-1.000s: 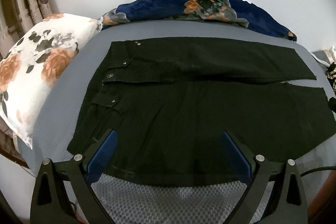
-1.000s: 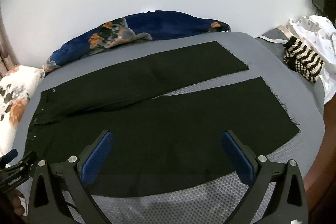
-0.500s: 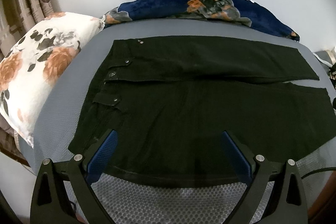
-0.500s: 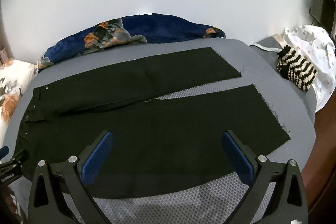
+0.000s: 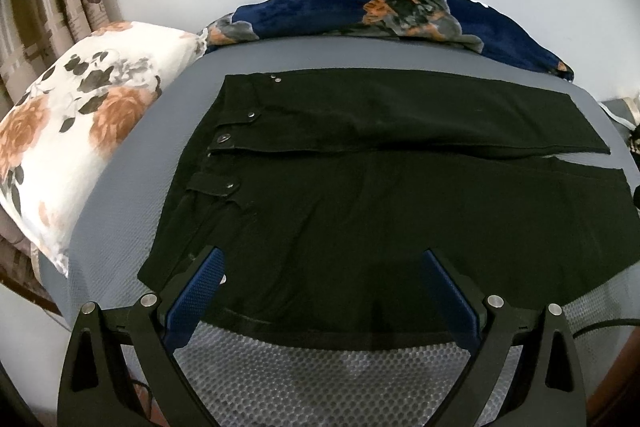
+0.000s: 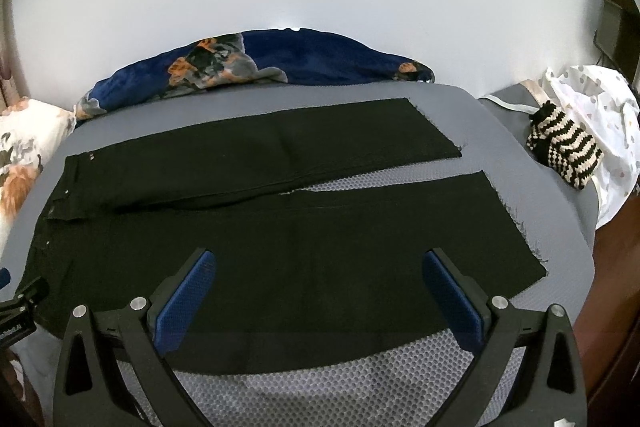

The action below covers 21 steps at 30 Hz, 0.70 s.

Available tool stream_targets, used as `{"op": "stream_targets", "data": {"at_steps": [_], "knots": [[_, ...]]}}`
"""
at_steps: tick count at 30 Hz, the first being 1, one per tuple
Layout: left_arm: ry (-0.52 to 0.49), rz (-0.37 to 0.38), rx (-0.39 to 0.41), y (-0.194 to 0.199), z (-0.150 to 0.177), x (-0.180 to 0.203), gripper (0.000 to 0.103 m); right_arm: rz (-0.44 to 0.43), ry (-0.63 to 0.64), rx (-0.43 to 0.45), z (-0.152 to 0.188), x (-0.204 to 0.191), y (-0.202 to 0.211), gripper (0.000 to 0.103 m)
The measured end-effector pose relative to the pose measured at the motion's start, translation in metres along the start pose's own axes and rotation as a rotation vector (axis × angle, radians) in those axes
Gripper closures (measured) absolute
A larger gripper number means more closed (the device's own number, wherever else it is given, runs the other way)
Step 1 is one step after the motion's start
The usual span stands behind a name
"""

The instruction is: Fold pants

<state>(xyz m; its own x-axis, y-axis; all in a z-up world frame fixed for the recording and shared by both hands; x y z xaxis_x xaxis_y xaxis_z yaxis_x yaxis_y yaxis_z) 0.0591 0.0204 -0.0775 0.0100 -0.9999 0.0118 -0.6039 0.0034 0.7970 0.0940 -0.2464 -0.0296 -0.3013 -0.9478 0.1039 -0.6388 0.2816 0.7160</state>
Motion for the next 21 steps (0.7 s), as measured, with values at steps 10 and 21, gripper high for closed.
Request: {"op": "stream_targets", "data": {"at_steps": [10,21], "knots": [[0.008,0.001,-0.002,0.001,0.000,-0.002,0.005,0.001,0.016,0.003,-0.002,-0.005,0.001,0.000],[0.022,0.006,-0.011,-0.008,-0.004,-0.009,0.005,-0.018,0.013,-0.020,-0.009,-0.011,-0.008,0.000]]}}
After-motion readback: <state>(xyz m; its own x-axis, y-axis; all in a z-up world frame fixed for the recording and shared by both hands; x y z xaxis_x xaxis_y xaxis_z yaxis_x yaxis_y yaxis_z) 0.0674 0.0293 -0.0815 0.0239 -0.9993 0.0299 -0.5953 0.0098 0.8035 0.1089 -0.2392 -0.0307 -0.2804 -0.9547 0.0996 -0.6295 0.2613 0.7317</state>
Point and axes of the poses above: each gripper's, at about its wrist camera, not at the fingertips, and y roughly against the way its jaws point, x to its right, z to its underside, the point moved 6 cm from there along -y, roughly the way its jaws point, and after that the axes turned 6 degrees about z, right-handed, at the moved point
